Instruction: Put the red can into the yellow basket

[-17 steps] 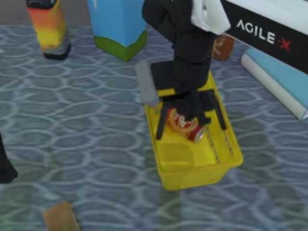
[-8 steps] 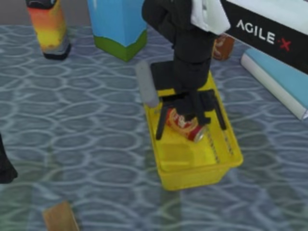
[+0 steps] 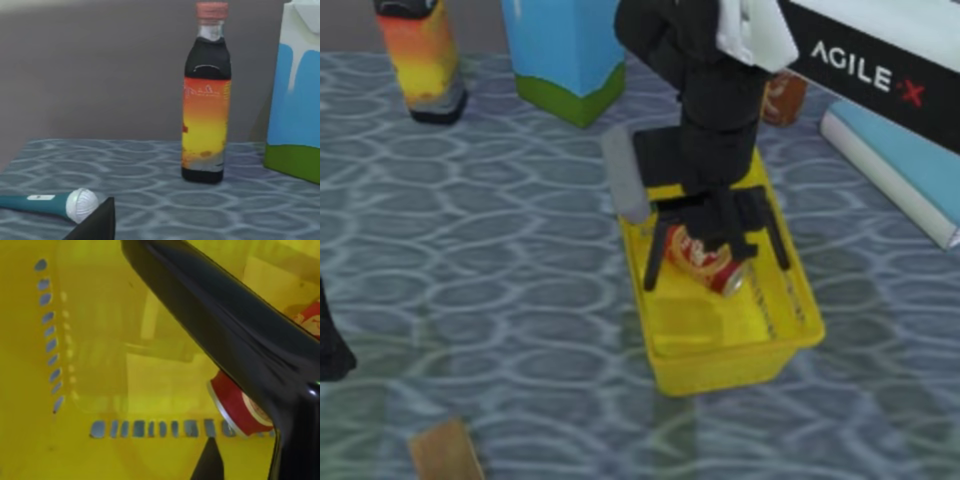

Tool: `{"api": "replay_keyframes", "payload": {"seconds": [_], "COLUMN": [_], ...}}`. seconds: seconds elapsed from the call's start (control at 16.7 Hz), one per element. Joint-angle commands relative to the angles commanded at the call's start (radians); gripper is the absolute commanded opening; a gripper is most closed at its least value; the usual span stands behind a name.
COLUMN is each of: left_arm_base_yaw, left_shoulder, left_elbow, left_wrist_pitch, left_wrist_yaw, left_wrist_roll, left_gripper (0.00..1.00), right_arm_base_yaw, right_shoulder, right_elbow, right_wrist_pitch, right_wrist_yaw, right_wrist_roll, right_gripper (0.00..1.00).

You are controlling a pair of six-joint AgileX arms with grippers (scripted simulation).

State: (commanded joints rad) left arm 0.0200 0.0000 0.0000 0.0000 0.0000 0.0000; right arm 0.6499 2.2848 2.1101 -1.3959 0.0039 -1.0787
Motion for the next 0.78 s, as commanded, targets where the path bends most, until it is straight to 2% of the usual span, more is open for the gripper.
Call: {"api": "replay_keyframes", "payload": {"seconds": [0.3, 0.78], "left_arm_base_yaw": [0.0, 0.0], "left_shoulder": [0.0, 0.0], "left_elbow": [0.0, 0.0], "left_wrist_pitch": [0.0, 0.0], "left_wrist_yaw": [0.0, 0.0], "left_wrist_roll": [0.0, 0.0], "left_gripper": [1.0, 1.0], "right_arm_base_yaw": [-0.002, -0.029], "right_shoulder": [0.0, -0.024], "right_elbow": [0.004, 0.159], "right_wrist_pitch": [-0.004, -0.183], "right_wrist_yaw": [0.0, 0.0], "right_wrist_roll": [-0.001, -0.036], "right_gripper": [0.0, 0.0]}}
